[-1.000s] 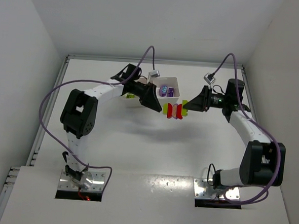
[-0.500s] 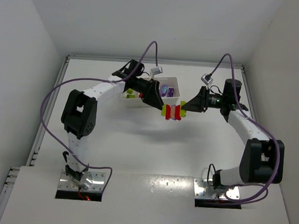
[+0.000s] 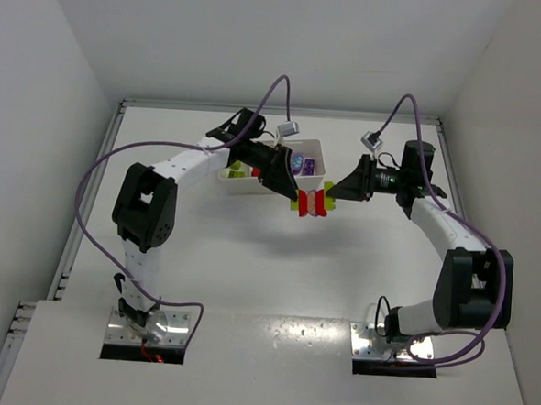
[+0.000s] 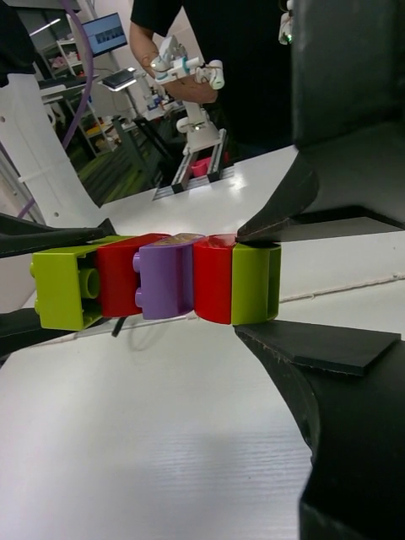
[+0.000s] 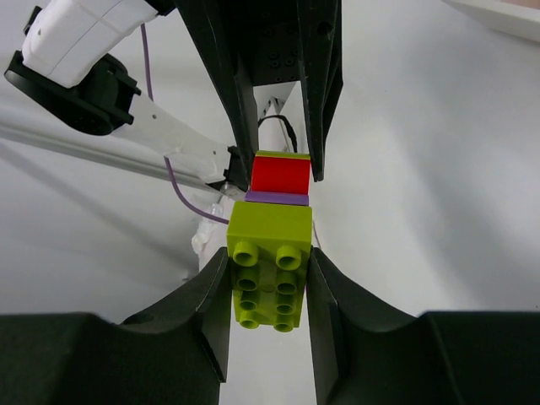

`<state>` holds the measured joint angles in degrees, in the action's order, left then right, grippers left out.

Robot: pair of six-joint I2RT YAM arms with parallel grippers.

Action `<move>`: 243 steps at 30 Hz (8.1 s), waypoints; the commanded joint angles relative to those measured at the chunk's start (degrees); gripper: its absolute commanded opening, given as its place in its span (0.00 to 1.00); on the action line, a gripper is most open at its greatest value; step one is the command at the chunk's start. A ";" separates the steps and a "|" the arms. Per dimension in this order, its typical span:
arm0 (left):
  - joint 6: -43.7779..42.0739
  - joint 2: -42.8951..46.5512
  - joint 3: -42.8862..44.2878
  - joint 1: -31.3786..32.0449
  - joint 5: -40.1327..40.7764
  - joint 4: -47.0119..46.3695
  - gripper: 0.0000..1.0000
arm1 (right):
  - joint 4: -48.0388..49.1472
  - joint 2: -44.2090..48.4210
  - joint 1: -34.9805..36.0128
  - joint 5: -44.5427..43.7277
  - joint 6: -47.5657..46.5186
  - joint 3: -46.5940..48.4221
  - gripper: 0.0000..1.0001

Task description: Sort the legos into containers by color

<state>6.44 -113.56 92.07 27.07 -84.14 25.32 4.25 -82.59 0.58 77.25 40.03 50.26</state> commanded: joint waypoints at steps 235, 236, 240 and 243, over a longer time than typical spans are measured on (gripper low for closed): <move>0.59 9.24 -5.77 -3.78 71.39 -15.30 0.23 | -9.96 4.10 2.68 -10.36 -20.78 8.19 0.00; 0.59 7.49 -5.15 -3.78 72.18 -15.30 0.24 | -10.49 4.10 2.67 -10.37 -20.78 8.19 0.00; 1.38 4.06 -2.25 -3.25 72.71 -14.77 0.48 | -10.49 4.63 2.15 -10.37 -20.78 7.66 0.00; 1.39 4.05 -1.11 -3.25 70.35 -15.30 0.71 | -9.97 4.11 1.62 -10.37 -20.78 7.66 0.00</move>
<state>7.53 -110.54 87.68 22.96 -13.52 11.66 -7.20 -79.85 2.72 66.57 20.53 57.95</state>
